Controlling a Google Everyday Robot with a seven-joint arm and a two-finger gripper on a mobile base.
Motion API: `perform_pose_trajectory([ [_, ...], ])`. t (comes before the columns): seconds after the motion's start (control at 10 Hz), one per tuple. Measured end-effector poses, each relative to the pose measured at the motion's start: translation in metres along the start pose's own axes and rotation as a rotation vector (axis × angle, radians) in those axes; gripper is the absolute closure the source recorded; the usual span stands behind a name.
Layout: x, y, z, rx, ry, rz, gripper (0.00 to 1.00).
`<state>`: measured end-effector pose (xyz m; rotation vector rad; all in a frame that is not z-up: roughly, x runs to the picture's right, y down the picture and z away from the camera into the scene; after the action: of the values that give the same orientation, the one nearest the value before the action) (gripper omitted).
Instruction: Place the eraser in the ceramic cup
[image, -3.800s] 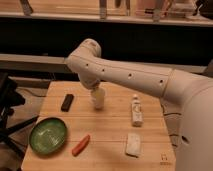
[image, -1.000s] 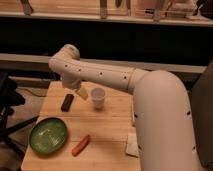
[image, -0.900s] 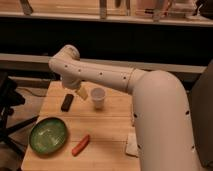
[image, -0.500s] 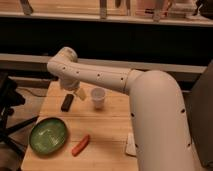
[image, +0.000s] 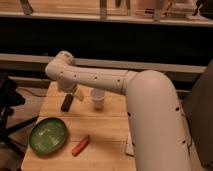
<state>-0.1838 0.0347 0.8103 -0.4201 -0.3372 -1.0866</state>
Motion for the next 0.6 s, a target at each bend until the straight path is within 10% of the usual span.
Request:
perform_pose_trajectory([
  [0.6,-0.009,-0.017,0.017,0.001,0.012,-0.047,0.2],
])
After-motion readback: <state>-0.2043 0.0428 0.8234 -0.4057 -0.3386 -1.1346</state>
